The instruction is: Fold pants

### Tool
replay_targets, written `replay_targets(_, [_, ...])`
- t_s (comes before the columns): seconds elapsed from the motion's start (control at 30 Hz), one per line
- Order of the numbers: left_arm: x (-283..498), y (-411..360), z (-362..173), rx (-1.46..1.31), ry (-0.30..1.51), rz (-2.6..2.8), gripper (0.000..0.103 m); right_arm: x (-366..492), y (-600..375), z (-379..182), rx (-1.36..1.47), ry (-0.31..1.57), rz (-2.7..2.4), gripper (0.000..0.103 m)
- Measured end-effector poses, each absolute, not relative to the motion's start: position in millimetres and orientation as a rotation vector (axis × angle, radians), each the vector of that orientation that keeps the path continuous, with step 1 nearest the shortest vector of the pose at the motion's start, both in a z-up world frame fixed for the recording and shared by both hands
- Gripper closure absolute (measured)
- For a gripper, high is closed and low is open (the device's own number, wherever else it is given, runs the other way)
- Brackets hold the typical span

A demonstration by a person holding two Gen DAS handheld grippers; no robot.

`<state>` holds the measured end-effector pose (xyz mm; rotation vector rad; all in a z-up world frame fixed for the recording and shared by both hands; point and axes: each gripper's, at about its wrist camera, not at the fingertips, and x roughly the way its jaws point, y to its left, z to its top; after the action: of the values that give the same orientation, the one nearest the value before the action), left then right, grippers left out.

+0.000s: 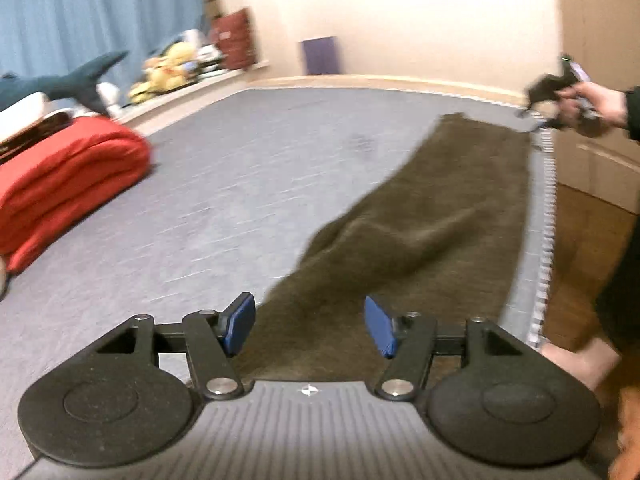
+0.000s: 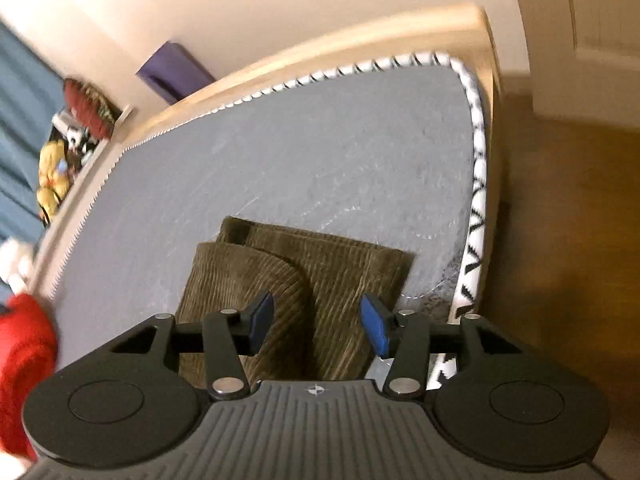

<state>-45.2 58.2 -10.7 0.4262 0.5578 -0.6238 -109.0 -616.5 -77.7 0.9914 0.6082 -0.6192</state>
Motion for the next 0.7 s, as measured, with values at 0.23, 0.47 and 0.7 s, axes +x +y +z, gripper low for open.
replay_targets(0.23, [-31.2, 49.8, -16.8, 0.439, 0.549, -0.538, 0.037, -90.3, -599.3, -97.4, 1.086, 0.724, -0.569, 0.056])
replay_targets(0.47, [-15.2, 40.6, -20.1, 0.432, 0.564, -0.497, 0.037, -79.2, -562.8, -101.2, 1.147, 0.83, -0.472, 0.058])
replay_targets(0.7, [-11.9, 33.4, -22.2, 0.457, 0.563, -0.501, 0.037, -60.7, -553.6, -106.1, 1.247, 0.766, -0.383, 0.058])
